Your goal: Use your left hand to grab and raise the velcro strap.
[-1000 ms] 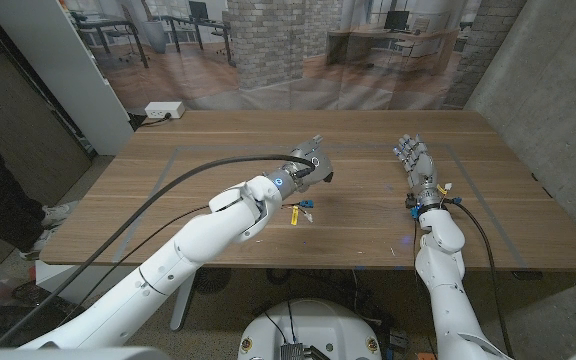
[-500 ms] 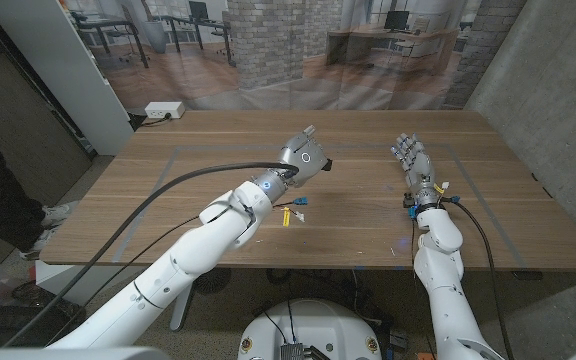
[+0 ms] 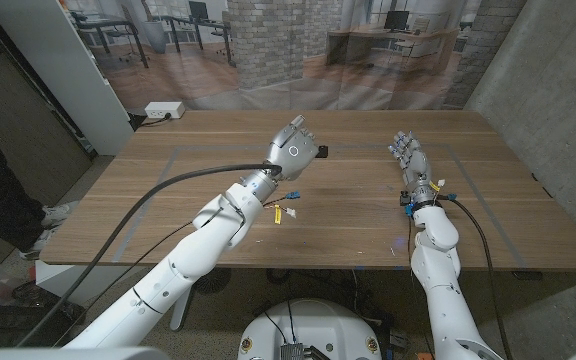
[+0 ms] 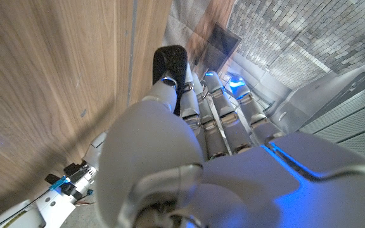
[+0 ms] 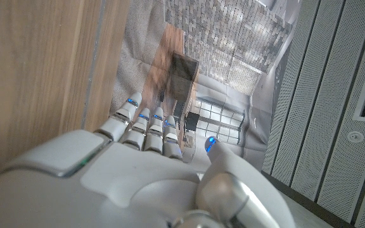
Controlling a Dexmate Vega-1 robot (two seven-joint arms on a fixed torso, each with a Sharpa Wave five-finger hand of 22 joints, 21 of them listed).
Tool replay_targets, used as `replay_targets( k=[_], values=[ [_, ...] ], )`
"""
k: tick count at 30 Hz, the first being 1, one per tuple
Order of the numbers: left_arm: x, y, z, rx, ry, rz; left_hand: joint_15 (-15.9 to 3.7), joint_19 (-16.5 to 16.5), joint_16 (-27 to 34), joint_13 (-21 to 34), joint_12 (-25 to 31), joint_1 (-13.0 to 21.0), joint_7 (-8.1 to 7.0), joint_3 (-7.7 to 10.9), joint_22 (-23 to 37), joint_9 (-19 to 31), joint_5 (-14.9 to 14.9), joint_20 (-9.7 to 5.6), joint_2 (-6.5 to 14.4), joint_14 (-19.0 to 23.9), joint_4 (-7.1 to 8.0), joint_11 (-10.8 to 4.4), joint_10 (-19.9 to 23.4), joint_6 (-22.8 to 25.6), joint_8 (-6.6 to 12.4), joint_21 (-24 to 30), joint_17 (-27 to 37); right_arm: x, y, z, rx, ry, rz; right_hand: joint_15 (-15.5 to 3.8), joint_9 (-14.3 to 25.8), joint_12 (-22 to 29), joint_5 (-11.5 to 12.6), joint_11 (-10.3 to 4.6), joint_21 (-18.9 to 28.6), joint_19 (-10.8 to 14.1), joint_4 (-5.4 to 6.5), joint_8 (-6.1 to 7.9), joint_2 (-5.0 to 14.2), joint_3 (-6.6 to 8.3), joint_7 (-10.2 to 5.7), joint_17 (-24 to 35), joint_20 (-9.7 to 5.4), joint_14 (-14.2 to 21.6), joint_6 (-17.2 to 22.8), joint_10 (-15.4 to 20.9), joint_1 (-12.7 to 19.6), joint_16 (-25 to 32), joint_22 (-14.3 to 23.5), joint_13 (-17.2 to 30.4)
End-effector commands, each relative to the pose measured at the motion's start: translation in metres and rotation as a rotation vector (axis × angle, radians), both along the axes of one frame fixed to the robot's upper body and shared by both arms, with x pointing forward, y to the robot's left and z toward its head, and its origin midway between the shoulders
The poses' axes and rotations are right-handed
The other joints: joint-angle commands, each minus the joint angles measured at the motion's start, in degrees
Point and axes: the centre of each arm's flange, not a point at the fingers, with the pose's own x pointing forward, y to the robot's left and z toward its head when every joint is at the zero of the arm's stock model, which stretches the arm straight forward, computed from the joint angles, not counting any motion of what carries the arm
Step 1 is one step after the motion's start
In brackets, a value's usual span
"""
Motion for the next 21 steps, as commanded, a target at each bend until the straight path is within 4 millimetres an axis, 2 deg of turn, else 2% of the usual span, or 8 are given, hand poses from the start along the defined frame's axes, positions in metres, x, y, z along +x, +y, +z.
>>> replay_targets(
  k=[1,21],
  values=[
    [0.007,0.021,0.011,-0.144,-0.034,-0.085,-8.83,0.55,-0.12,0.22,0.39,1.19,-3.7,0.48,0.06,0.28,0.25,0.0,0.7,0.86,0.03,-3.63,4.08,4.31,0.33,0.74,0.04,0.002,0.009,0.004,-0.006,0.004,-0.015,-0.02,0.13,0.01,0.4,-0.12,-0.02,0.1,0.08,-0.03,-0.19,-0.05,0.02,-0.08,-0.1,0.53,0.37,0.18,-0.32,-0.17,0.24,0.21],
    [0.014,0.037,0.042,-0.308,-0.085,-0.246,-8.81,0.72,-0.12,0.29,0.46,0.84,-3.8,0.8,-0.18,0.56,0.3,0.09,0.38,1.8,0.15,-3.56,4.44,4.58,0.29,1.57,0.14,0.004,0.015,0.008,-0.005,0.011,-0.041,-0.09,0.13,-0.02,0.46,-0.13,-0.04,0.11,-0.02,-0.04,-0.19,-0.07,-0.01,-0.08,-0.11,0.63,0.43,0.26,-0.29,-0.19,0.24,0.21]
  ],
)
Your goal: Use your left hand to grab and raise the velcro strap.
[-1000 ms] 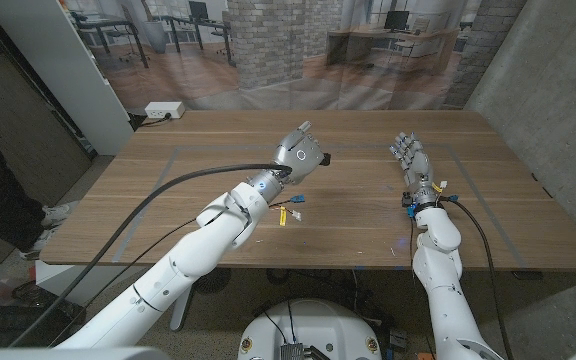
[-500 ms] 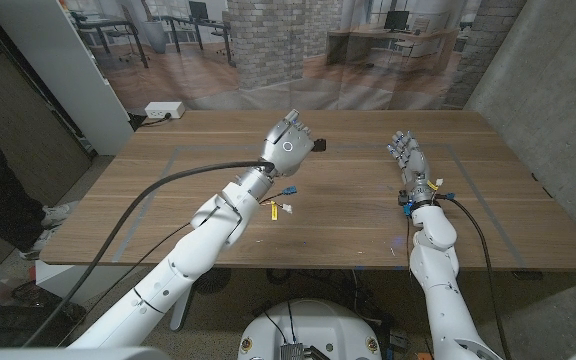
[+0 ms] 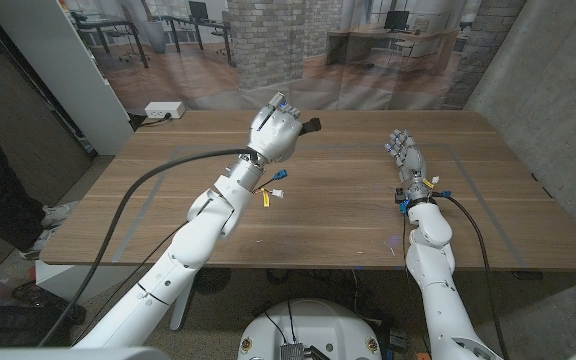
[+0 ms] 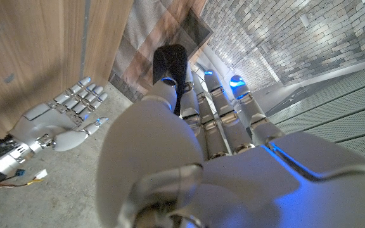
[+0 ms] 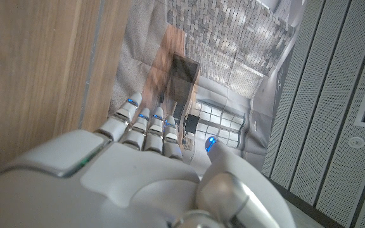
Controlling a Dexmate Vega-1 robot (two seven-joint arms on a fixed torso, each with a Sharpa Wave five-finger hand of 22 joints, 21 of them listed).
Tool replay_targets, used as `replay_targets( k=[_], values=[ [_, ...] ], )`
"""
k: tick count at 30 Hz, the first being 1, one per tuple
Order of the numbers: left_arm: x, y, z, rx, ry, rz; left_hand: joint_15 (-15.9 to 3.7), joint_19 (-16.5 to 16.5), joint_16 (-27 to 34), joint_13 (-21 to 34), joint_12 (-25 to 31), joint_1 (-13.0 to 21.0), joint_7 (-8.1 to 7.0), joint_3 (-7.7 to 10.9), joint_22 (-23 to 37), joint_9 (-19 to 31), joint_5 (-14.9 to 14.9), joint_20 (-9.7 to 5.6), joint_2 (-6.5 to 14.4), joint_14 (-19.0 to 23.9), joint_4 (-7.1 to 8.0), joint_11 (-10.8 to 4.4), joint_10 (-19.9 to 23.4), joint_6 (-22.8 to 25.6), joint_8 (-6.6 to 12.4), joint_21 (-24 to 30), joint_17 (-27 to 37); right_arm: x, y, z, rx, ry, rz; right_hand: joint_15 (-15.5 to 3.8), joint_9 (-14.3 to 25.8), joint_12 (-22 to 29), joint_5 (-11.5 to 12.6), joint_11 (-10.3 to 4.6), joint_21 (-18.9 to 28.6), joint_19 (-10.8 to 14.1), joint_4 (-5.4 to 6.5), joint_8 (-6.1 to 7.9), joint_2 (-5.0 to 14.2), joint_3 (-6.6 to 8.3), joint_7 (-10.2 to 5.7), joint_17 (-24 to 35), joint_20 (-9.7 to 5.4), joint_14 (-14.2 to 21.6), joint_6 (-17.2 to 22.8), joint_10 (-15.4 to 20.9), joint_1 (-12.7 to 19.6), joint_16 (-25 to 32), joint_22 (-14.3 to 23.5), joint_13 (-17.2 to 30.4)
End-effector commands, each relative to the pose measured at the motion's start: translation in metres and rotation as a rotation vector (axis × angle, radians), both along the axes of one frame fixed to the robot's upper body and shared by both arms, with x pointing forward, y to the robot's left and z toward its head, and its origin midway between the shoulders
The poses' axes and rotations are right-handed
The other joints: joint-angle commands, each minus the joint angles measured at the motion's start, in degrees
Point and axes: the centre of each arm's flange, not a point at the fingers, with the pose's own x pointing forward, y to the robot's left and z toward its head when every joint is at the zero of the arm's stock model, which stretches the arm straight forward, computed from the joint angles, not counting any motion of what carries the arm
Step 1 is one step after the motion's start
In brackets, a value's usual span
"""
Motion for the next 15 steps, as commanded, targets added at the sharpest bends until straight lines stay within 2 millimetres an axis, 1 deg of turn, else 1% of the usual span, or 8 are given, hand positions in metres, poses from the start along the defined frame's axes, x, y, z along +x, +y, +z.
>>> replay_targets(
  k=[1,15],
  values=[
    [0.005,0.009,0.015,-0.088,-0.031,-0.098,-8.74,0.75,-0.15,0.05,0.25,0.83,-3.98,0.38,0.07,0.28,0.42,0.06,0.38,0.61,0.01,-3.65,4.32,4.35,0.24,0.5,0.12,0.0,0.003,0.002,0.002,0.005,-0.019,-0.09,0.13,-0.02,0.47,-0.14,-0.04,0.11,-0.03,-0.04,-0.19,-0.07,-0.03,0.22,-0.13,0.63,0.44,0.26,-0.29,-0.19,0.24,0.21],
    [0.016,0.01,0.031,-0.163,-0.054,-0.201,-8.66,0.69,-0.24,0.1,0.29,0.65,-4.05,0.62,-0.09,0.43,0.51,0.07,0.21,0.91,0.02,-3.83,4.62,4.54,0.2,1.0,0.21,-0.004,0.004,0.001,0.008,0.007,-0.061,-0.04,0.13,-0.01,0.5,-0.12,-0.02,0.18,-0.08,-0.06,-0.2,-0.1,-0.02,0.22,-0.15,0.73,0.43,0.35,-0.29,-0.19,0.24,0.22]
  ],
)
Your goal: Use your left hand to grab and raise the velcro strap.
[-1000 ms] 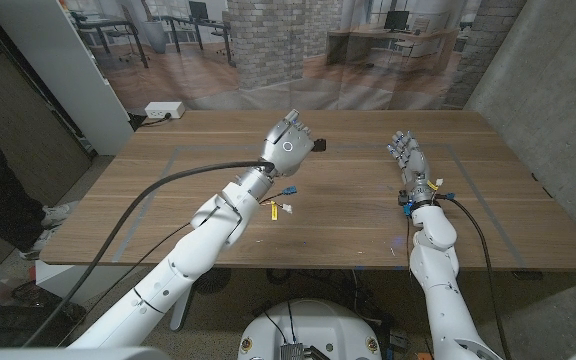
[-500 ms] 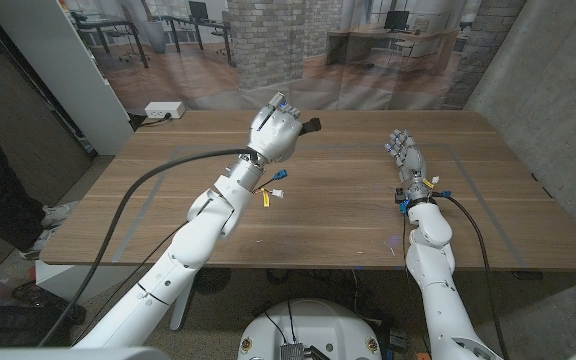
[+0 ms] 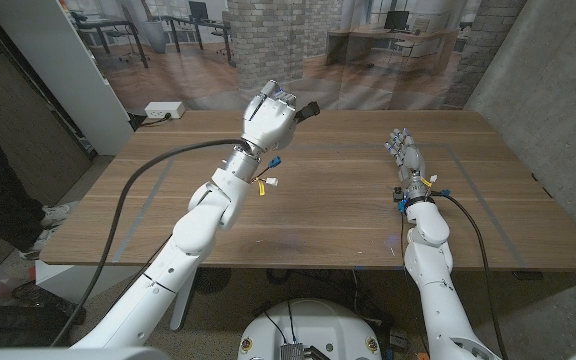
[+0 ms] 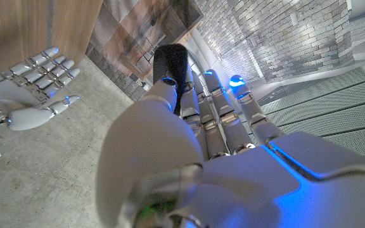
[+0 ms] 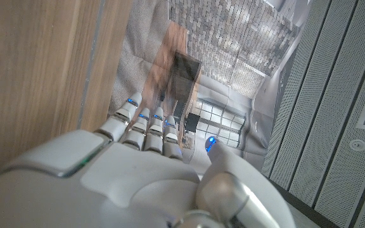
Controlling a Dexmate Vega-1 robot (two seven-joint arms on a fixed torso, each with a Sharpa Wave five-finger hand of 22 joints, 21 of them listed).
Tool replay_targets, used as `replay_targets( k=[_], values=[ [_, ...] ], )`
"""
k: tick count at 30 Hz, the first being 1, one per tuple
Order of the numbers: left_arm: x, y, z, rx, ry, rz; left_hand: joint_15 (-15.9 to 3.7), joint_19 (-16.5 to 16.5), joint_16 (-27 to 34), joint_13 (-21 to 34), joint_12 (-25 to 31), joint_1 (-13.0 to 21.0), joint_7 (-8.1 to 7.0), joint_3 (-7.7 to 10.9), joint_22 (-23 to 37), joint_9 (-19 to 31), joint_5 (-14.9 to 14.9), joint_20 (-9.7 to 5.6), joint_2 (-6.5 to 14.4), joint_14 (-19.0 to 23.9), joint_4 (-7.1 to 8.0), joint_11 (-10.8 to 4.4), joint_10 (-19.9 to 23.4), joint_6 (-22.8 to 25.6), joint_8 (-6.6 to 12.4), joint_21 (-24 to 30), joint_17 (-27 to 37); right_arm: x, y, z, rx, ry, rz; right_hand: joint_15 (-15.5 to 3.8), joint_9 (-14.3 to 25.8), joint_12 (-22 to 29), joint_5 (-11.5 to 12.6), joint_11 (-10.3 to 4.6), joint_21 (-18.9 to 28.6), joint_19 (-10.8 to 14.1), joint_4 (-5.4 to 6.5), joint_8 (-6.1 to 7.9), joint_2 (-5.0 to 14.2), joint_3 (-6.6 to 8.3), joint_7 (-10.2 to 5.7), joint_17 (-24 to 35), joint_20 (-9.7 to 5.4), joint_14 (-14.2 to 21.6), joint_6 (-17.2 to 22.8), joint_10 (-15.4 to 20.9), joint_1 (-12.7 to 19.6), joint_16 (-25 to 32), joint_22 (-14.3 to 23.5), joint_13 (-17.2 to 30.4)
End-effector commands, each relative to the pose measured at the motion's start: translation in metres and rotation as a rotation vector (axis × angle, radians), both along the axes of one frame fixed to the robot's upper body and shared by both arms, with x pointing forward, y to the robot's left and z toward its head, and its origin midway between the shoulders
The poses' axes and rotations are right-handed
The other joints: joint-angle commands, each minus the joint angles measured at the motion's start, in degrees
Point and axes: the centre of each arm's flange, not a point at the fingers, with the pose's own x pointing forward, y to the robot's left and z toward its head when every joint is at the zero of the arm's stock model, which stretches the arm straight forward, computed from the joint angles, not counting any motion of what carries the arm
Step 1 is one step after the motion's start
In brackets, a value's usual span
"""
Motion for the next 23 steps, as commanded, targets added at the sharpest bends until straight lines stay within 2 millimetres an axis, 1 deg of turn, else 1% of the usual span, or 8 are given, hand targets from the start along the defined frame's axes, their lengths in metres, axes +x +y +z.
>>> replay_targets(
  k=[1,8,13,16,23],
  values=[
    [0.011,0.005,0.016,-0.081,-0.018,-0.097,-8.38,0.7,-0.25,0.12,0.29,0.63,-4.04,0.63,0.16,0.21,0.22,0.07,0.2,0.63,0.02,-4.07,4.28,4.57,0.4,0.47,0.06,-0.004,0.0,-0.001,0.008,0.004,-0.041,-0.02,0.13,-0.02,0.5,-0.1,-0.03,0.18,-0.09,-0.06,-0.2,-0.1,0.01,0.05,-0.17,0.73,0.45,0.35,-0.29,-0.19,0.24,0.22],
    [0.023,0.005,0.026,-0.101,-0.017,-0.126,-8.38,0.67,-0.3,0.16,0.25,0.51,-4.01,0.73,0.08,0.33,0.25,0.08,0.09,0.74,0.03,-4.02,4.25,4.66,0.41,0.71,0.11,-0.007,-0.003,0.0,0.009,-0.003,-0.073,-0.07,0.13,-0.04,0.51,-0.09,-0.03,0.19,-0.13,-0.05,-0.22,-0.12,0.02,0.05,-0.13,0.73,0.49,0.33,-0.29,-0.21,0.24,0.22],
    [0.032,0.004,0.028,-0.095,-0.012,-0.139,-8.33,0.64,-0.33,0.19,0.25,0.4,-4.14,0.79,0.02,0.32,0.27,0.04,0.09,0.76,0.08,-4.27,4.33,4.68,0.34,0.87,0.18,-0.008,-0.003,0.0,0.01,-0.004,-0.093,-0.03,0.14,-0.03,0.53,-0.15,-0.04,0.18,-0.15,-0.05,-0.23,-0.13,0.06,0.05,-0.12,0.75,0.5,0.38,-0.28,-0.21,0.24,0.22],
    [0.037,0.005,0.029,-0.088,-0.007,-0.142,-8.31,0.61,-0.31,0.21,0.2,0.33,-4.28,0.78,-0.01,0.28,0.27,0.04,0.03,0.8,0.1,-4.16,4.21,4.69,0.28,0.96,0.23,-0.009,-0.001,0.0,0.008,-0.003,-0.102,0.02,0.14,-0.03,0.53,-0.17,-0.05,0.16,-0.17,-0.04,-0.24,-0.13,0.09,0.05,-0.09,0.75,0.53,0.41,-0.27,-0.22,0.24,0.22],
    [0.059,0.004,0.028,-0.083,0.035,-0.129,-8.3,0.5,-0.45,0.27,0.18,0.21,-4.34,0.93,-0.08,0.41,0.31,0.06,-0.06,0.81,0.1,-4.13,4.23,4.7,0.28,1.17,0.23,-0.006,-0.001,-0.005,0.009,0.011,-0.11,-0.01,0.14,-0.04,0.55,-0.09,-0.06,0.15,-0.21,-0.05,-0.23,-0.13,0.06,0.05,-0.11,0.72,0.54,0.4,-0.26,-0.24,0.24,0.22]
  ],
)
